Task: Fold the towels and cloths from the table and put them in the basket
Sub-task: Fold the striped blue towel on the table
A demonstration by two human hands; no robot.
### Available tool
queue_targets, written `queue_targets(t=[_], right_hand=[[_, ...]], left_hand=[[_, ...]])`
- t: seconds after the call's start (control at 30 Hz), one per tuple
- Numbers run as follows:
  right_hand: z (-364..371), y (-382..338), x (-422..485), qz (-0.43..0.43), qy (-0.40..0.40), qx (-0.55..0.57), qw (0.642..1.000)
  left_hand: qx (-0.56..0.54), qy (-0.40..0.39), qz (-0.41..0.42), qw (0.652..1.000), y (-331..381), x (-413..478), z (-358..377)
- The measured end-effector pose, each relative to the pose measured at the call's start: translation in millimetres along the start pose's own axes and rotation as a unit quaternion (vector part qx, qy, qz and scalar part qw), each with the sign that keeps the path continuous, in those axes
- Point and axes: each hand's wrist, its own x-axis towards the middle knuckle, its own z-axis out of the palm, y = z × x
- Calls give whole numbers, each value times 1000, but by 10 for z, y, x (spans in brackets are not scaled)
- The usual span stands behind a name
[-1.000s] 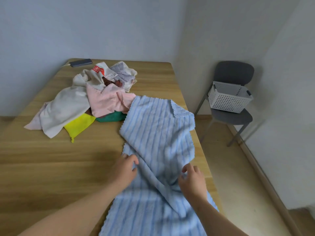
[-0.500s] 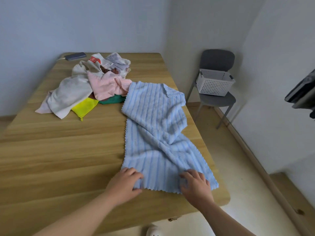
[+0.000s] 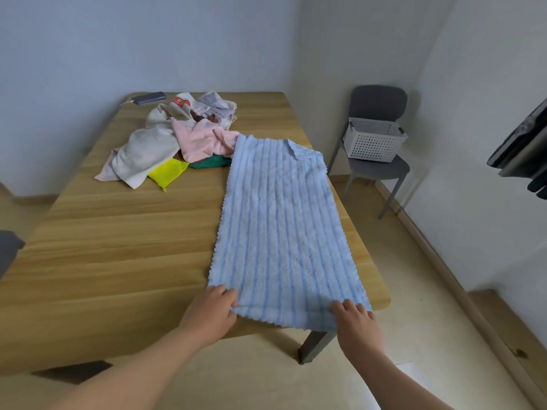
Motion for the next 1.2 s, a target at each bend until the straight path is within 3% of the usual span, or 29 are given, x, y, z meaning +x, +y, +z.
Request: queue_targets(t=[0.1,0.3,0.47,0.6,0.97,1.2], right_hand=[[-97,17,-21,25,65,41,997],[-536,155,-21,11,84,67,994],[-717,290,12,27,-72,132,988],[-909,372,37,20,-104,162,981],[-1414,470,583,12,178,170,969],[-1616,341,1436,12,241,207,948]], left_hand=[[-21,31,-23,999,82,-49,-124],[-53,72,-61,994,249,-105,-369],[-48,-43,-100,993,357,-130,-554],[-81,-32,-107,991,458,-112,-774],[-103,147,-99,979,594,443,-1390],[-111,220,-111,963,337,1291,-1747]])
